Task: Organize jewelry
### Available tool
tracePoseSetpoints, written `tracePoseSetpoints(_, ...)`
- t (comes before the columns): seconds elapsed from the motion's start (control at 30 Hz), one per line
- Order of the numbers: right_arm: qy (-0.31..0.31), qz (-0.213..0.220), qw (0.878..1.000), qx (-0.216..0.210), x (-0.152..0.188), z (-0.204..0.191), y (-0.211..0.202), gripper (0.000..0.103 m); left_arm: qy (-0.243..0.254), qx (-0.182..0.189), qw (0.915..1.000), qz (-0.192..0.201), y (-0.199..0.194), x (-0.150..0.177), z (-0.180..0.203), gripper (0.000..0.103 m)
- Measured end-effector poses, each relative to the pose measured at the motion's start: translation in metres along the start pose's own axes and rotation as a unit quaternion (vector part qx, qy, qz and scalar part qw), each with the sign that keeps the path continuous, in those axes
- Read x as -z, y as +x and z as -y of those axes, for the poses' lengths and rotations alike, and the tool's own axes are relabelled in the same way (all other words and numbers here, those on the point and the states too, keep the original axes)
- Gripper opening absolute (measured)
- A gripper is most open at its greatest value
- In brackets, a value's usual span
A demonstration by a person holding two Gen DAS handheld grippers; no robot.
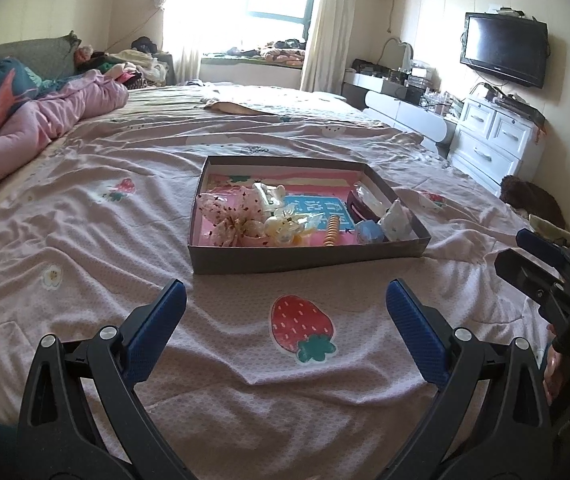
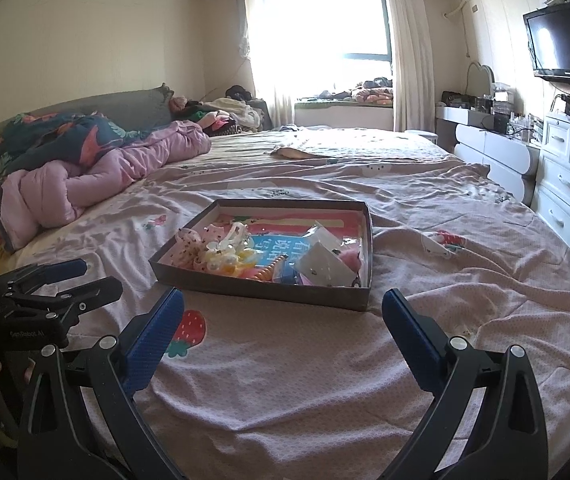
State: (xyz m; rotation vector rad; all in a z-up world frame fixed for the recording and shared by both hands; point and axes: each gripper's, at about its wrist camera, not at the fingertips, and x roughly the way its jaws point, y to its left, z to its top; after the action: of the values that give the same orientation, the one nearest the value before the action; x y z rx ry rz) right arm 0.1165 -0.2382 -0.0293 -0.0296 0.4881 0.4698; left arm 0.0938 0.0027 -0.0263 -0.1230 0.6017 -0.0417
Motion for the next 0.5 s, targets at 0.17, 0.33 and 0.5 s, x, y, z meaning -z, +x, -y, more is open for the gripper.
tracePoseSetpoints(0.17,-0.001,0.001,1.0,0.001,0.0004,0.0009,0.0008,0.096,-0.002,-0.003,1.0,0.003,-0.0007,-0.0014,-0.0008,0.092)
tracePoseSetpoints(0.33,0.0,0.007,1.0,0.002,0.0,0.0025,0.0002,0.096,-0.001,-0.007,0.9999,0.011,-0.0033,-0.0031,-0.0019,0.092)
tracePoseSetpoints(0.5,-0.001,0.006,1.0,0.002,-0.0005,0.0024,0.0,0.096,-0.002,-0.007,0.9999,0.011,-0.0037,-0.003,-0.0019,0.092)
